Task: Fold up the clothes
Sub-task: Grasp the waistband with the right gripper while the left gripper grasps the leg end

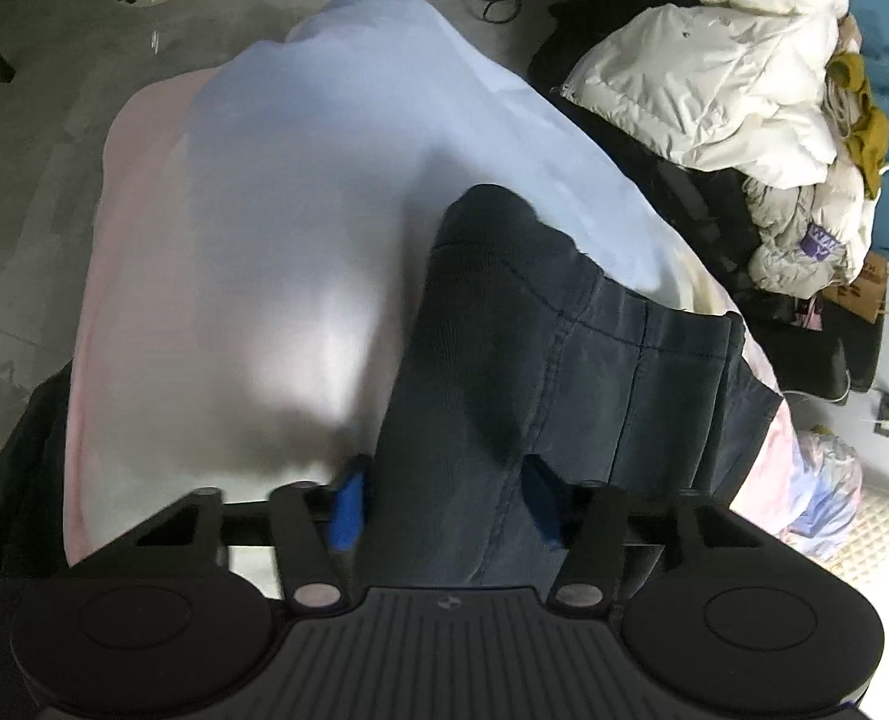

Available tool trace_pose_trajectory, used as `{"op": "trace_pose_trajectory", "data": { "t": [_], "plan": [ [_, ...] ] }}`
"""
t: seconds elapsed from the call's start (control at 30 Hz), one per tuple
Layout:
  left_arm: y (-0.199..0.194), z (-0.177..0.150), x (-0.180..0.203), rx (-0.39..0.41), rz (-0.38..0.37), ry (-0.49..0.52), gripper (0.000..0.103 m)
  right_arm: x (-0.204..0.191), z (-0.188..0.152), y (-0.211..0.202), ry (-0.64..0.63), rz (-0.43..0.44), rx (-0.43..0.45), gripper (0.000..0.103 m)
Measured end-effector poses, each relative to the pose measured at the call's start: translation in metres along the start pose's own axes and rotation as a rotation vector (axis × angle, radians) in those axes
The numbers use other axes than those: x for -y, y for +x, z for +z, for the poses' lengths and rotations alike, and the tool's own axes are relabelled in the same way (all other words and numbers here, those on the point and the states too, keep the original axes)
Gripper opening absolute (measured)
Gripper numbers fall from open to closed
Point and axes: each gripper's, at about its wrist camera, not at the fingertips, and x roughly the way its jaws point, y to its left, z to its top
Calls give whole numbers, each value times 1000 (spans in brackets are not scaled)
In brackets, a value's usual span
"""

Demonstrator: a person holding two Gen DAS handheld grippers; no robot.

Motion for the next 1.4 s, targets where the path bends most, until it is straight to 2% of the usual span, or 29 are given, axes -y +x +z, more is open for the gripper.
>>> {"op": "trace_pose_trajectory", "data": {
  "t": [0.03,0.1,0.2,0.3,0.4,0.5,0.57,0.67,0.77,0.9,1.1,1.4],
  "plan": [
    [-2,0,6,1,9,21,11,-3,-1,0,-1,-5,2,7],
    [-8,-1,21,3,26,68,5,-6,-3,-1,-4,-14,7,7],
    [-18,-2,43,10,42,129,4,-5,-1,-3,26,-4,15,7],
    [-37,-7,66,17,-2,120,3,-5,4,-6,38,36,20,6],
    [-60,-6,84,32,-53,113,3,-13,9,-25,-21,129,64,6],
    [-85,-1,98,57,-96,109,3,-11,13,-38,-33,182,83,6],
    [-99,5,103,71,-107,103,3,0,14,-37,-13,184,82,5],
    [-97,12,88,82,-46,89,3,25,3,-19,19,129,43,5],
    [-93,18,75,79,-12,35,3,50,-10,-1,93,65,-12,5],
    [-95,17,88,82,-12,65,3,51,-17,-5,100,79,-10,5],
    [-75,13,140,52,-22,123,3,24,-5,-7,96,66,-2,6],
    [23,14,259,-63,10,216,3,-56,13,1,160,-17,64,6]
  ]
}}
